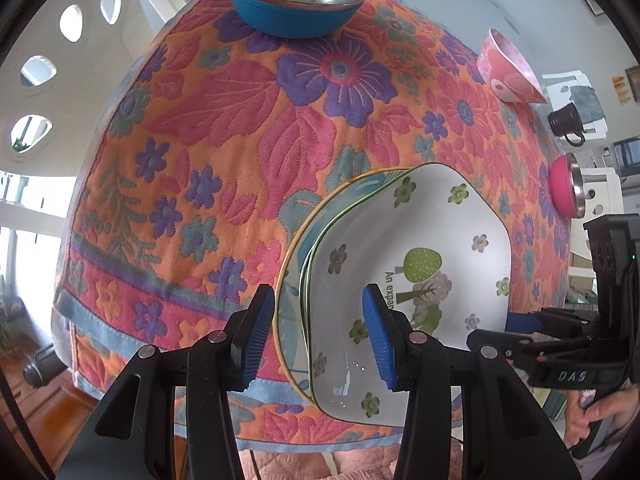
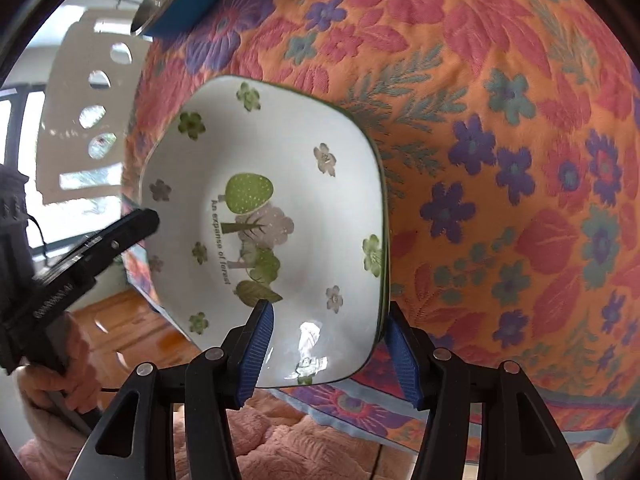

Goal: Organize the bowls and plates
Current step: 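Lower the second forest plate onto the stacked plates with both tools, then release the plate and move both tools to the blue-based steel bowl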

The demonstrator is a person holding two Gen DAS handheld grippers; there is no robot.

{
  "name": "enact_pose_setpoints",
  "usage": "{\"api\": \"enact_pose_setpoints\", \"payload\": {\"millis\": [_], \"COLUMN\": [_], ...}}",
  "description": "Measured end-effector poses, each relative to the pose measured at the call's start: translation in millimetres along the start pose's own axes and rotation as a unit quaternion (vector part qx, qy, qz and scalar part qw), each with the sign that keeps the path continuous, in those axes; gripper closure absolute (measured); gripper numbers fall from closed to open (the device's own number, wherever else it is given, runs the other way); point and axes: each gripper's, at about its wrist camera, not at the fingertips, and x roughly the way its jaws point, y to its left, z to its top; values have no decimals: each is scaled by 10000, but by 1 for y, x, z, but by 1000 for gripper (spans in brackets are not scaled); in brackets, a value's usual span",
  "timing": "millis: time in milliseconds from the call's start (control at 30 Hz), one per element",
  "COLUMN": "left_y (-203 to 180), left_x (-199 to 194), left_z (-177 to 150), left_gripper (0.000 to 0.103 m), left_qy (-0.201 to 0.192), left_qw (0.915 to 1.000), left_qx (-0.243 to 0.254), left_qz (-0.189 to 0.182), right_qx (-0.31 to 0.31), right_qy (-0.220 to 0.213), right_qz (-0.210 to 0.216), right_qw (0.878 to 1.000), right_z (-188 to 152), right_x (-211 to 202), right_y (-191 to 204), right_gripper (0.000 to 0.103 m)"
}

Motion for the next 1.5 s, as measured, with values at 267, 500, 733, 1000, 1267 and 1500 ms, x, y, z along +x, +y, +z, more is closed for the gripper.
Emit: {"api": "enact_pose_setpoints", "payload": {"millis": [267, 500, 733, 1000, 1267, 1500], "left_y": [3, -3, -10, -3, 12, 28], "left_x": [2, 2, 1, -28, -49, -57], "left_z": [-1, 2, 13, 40, 72, 107], "left_gripper": [61, 61, 59, 53, 51, 50], "left_qy": [13, 1, 30, -271, -517, -687], "left_qw": [9998, 9996, 9987, 9965, 9928, 9903], "left_qx": [-200, -263, -464, -705, -797, -936], "left_qz": [39, 85, 204, 352, 731, 759], "right_qx": [-232, -450, -645, -1055, -1450, -1692], "right_qy": [178, 295, 165, -177, -563, -946], "right_qz": [-328, -586, -410, -245, -22, 40], "right_qw": [9990, 9968, 9969, 9940, 9878, 9810], "right_z": [8, 13, 17, 43, 95, 153], "right_x": [5, 10, 3, -38, -87, -123], "right_y": [14, 26, 26, 42, 75, 111], "right_gripper": [48, 48, 48, 48, 48, 47]}}
